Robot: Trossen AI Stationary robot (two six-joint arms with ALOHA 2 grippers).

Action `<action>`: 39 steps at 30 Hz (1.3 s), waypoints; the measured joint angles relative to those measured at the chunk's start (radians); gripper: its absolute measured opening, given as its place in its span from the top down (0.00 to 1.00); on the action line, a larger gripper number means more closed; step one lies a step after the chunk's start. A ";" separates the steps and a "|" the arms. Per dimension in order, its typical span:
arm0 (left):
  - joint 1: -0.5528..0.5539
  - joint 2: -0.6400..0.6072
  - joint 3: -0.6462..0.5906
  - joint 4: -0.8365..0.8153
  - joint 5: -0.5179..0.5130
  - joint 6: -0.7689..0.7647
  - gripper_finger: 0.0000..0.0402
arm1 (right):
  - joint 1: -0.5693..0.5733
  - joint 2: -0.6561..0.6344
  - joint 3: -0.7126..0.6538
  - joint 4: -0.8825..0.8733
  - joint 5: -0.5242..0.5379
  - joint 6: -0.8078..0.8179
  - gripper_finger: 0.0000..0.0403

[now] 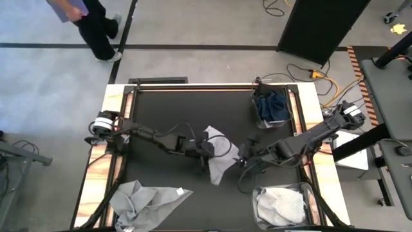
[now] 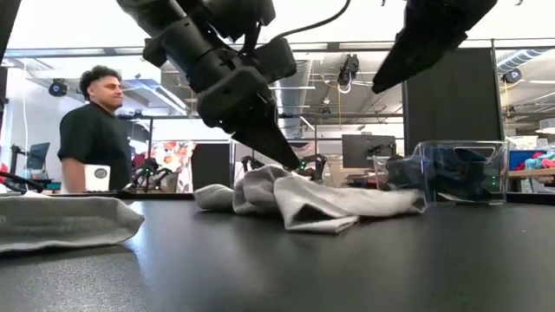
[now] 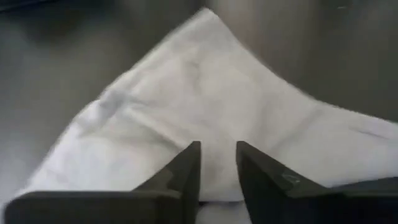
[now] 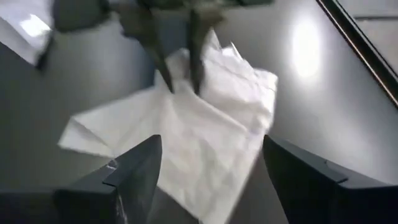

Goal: Sort towels by color in basket
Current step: Put the top gray towel into the bottom transparent bin

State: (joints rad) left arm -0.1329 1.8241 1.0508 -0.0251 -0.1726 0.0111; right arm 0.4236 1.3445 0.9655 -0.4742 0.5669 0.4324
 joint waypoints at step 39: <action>-0.256 -0.608 -0.680 0.605 -0.316 -0.099 0.62 | -0.315 0.527 -0.021 0.778 -0.232 -0.321 0.61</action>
State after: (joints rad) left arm -0.3888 1.2163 0.3707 0.5795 -0.4887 -0.0884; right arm 0.1086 1.8713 0.9446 0.3042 0.3344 0.1118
